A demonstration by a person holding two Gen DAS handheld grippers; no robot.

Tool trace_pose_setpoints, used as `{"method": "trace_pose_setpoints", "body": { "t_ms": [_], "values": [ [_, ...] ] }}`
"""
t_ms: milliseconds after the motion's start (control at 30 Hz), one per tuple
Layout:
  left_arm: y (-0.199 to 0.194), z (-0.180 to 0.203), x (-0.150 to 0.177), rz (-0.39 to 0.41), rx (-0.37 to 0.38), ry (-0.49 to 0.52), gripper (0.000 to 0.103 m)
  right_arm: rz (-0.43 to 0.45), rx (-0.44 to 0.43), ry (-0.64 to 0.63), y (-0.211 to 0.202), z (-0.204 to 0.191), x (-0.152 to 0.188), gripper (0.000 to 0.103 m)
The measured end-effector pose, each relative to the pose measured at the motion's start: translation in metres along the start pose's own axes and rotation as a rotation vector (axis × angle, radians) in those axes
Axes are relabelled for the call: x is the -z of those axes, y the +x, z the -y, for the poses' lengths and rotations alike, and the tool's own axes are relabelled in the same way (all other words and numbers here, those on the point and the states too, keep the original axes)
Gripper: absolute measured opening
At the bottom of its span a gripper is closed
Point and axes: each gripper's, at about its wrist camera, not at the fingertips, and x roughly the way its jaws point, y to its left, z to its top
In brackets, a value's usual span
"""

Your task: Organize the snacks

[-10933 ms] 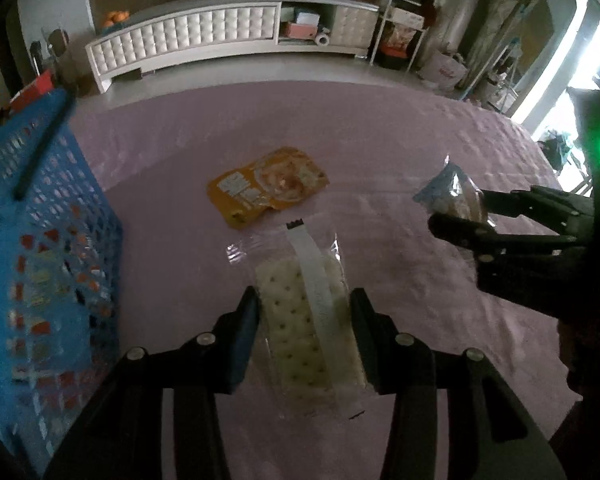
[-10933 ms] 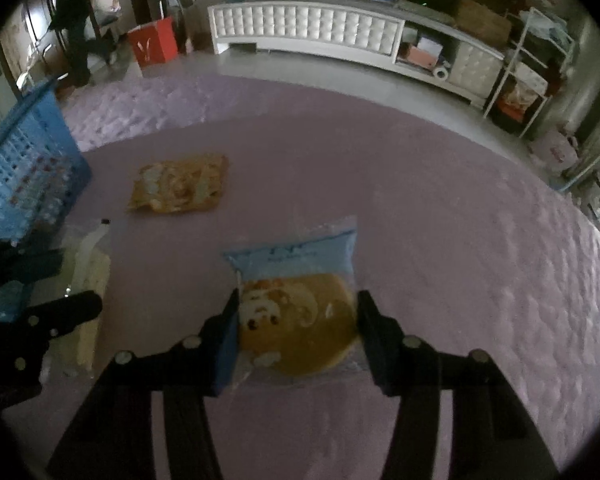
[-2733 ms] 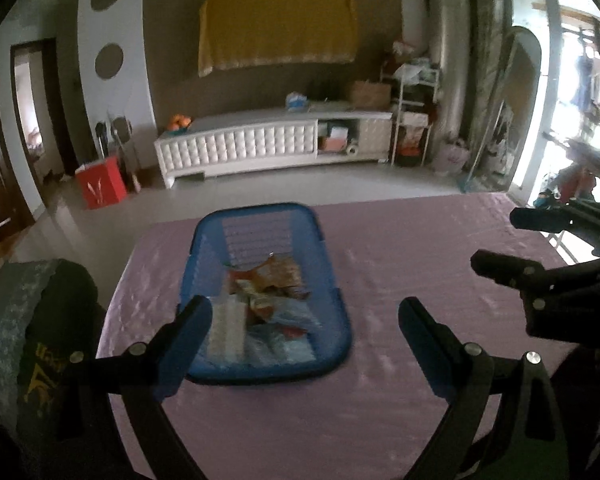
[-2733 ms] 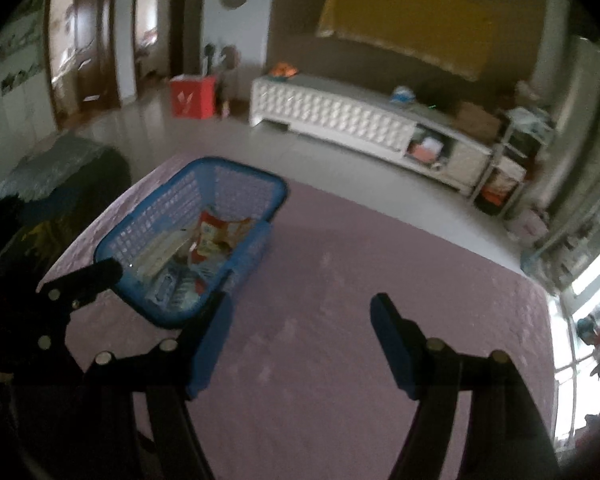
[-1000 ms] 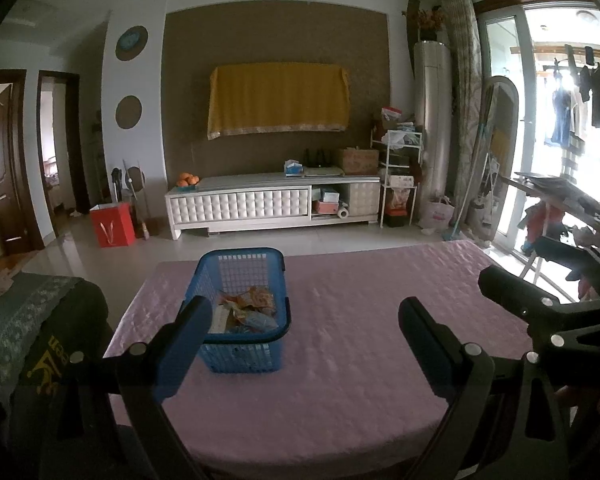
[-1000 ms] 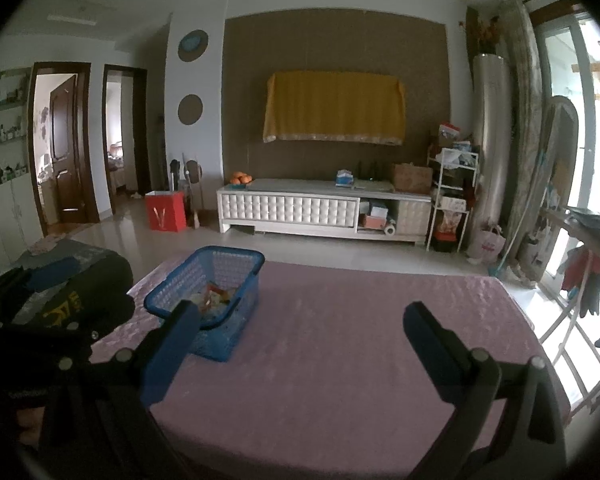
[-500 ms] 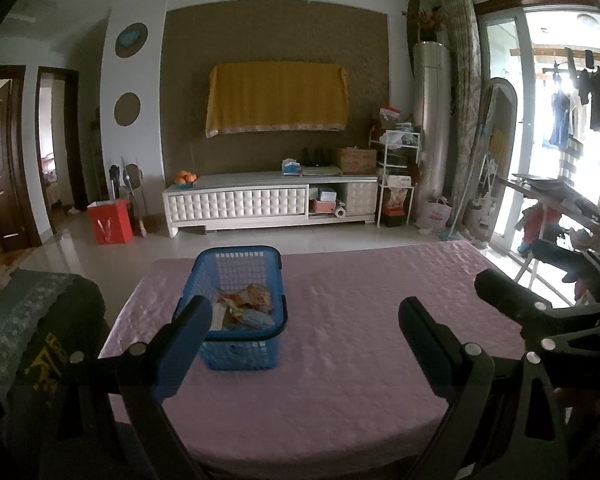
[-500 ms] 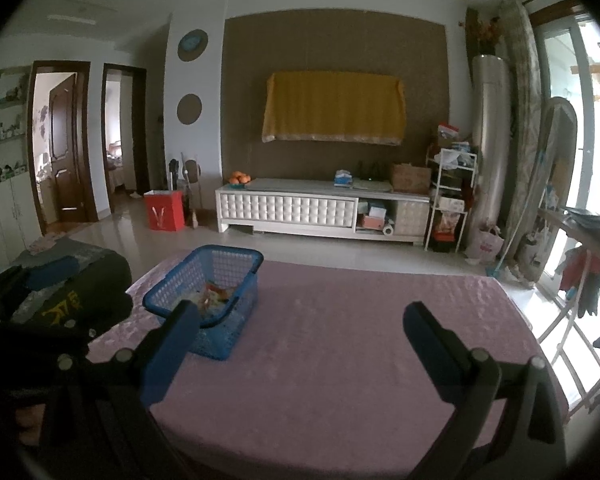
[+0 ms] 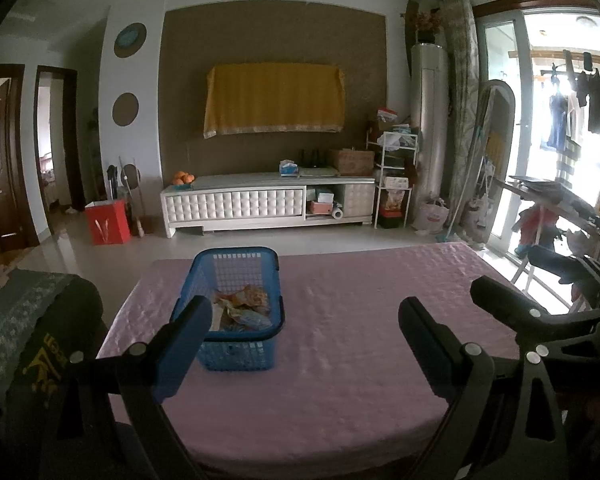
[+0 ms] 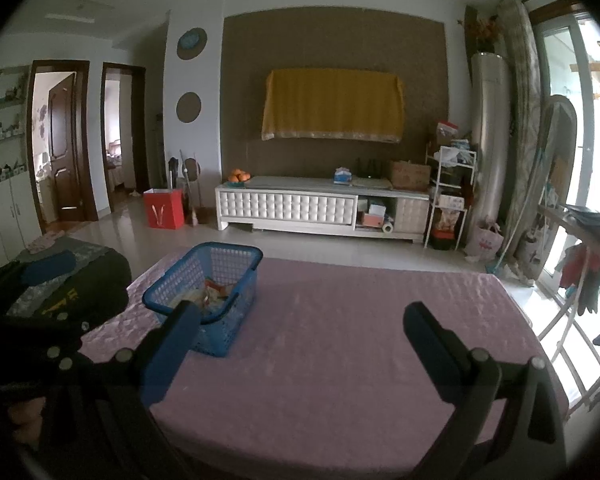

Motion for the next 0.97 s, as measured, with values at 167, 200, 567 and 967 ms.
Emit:
{"method": "trace_pose_setpoints", "body": {
  "t_ms": [167,200,567,967],
  "values": [
    [0.0008,0.0009,0.0003,-0.002,-0.004,0.0,0.093,-0.007,-0.002,0.003,0.0003,-0.002,0.0015,0.103],
    [0.0005,0.0016,0.0006,-0.003,-0.004,0.0,0.093,-0.007,-0.002,0.002,0.0004,-0.002,0.0014,0.103],
    [0.001,0.0016,0.0,-0.003,-0.005,-0.001,0.093,-0.014,-0.007,0.007,0.0009,-0.0027,0.0027,0.103],
    [0.0011,0.0025,0.0003,-0.004,-0.005,-0.001,0.093,-0.016,-0.007,0.006,0.0007,-0.0037,0.0039,0.103]
  ]
}}
